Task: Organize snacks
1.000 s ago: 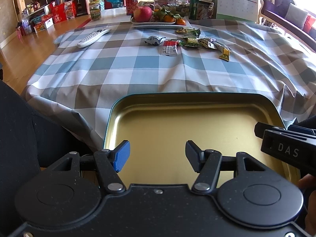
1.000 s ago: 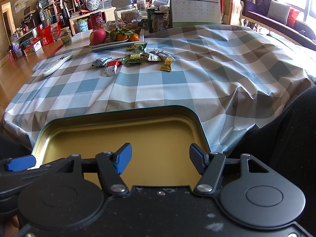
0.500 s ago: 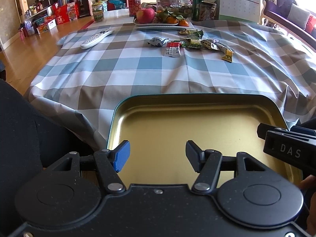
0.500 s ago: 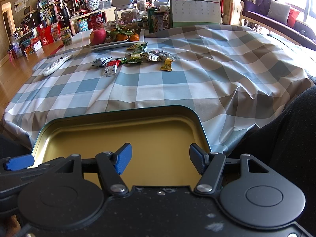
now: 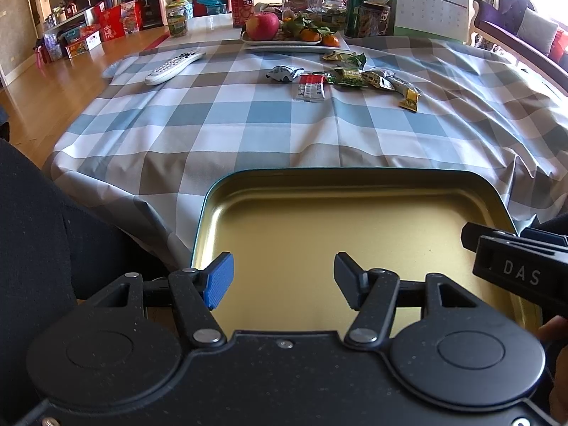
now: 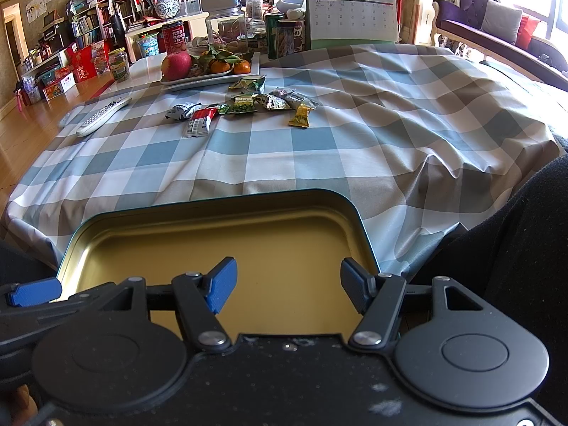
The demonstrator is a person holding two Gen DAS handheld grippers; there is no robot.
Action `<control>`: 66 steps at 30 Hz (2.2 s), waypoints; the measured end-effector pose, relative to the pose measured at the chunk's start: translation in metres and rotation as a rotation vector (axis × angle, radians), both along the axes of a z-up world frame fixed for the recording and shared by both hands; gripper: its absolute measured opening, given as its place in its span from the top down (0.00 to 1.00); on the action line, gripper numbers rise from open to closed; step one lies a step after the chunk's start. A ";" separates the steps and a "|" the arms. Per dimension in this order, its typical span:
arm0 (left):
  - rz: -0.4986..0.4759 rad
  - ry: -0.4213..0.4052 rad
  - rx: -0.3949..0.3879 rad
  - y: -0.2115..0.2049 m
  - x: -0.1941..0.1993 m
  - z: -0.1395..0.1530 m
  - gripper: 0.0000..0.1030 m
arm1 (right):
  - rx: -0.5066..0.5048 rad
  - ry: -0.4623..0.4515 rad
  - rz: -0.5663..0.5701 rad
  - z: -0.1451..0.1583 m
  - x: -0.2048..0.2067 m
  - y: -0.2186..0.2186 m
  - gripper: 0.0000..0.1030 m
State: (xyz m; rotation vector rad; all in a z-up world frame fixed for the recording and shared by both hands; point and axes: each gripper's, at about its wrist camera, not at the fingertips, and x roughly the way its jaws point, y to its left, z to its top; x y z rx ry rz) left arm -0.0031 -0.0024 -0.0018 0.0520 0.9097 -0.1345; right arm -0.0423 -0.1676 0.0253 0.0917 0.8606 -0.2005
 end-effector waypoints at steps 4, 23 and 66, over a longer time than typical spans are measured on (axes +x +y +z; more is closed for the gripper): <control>-0.015 -0.003 -0.011 0.000 -0.002 0.001 0.38 | -0.001 0.000 0.001 0.000 0.000 0.000 0.35; 0.091 0.086 -0.125 0.024 0.020 0.014 0.39 | 0.053 0.067 0.021 -0.004 0.003 -0.003 0.37; 0.099 0.126 -0.053 0.000 0.316 0.028 0.40 | 0.139 0.109 -0.134 0.009 0.319 -0.116 0.41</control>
